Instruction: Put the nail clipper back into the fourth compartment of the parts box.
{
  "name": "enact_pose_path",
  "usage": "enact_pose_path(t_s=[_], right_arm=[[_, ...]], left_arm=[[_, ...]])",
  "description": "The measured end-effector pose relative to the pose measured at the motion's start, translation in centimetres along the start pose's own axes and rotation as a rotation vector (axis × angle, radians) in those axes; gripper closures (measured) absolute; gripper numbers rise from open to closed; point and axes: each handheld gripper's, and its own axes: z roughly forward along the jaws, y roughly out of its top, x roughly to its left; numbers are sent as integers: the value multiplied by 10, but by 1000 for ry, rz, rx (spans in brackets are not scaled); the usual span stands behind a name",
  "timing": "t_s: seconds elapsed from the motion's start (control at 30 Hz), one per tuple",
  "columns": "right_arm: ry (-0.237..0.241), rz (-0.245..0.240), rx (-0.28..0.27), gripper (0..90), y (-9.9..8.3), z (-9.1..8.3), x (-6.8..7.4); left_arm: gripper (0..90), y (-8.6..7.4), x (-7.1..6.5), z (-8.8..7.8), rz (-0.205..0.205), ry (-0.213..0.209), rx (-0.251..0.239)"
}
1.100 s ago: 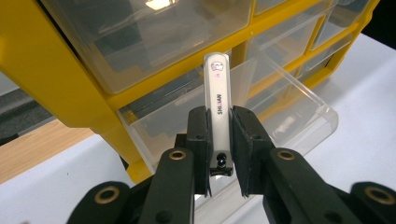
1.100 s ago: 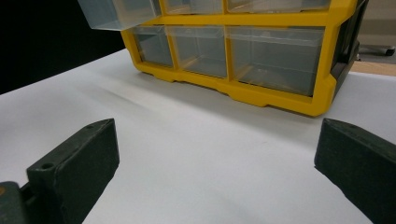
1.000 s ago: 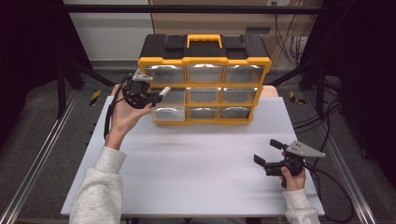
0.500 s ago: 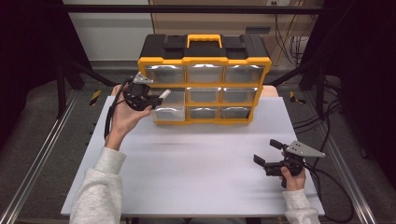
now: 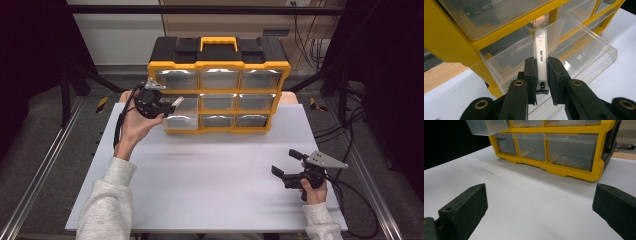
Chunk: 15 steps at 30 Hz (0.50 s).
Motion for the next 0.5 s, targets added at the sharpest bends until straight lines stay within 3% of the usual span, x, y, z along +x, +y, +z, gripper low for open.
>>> enact_pose_path(t_s=[0.5], right_arm=[[0,-7,-4,3,0,0,0]], left_arm=[[767,1,2,6,-20,-9,18]])
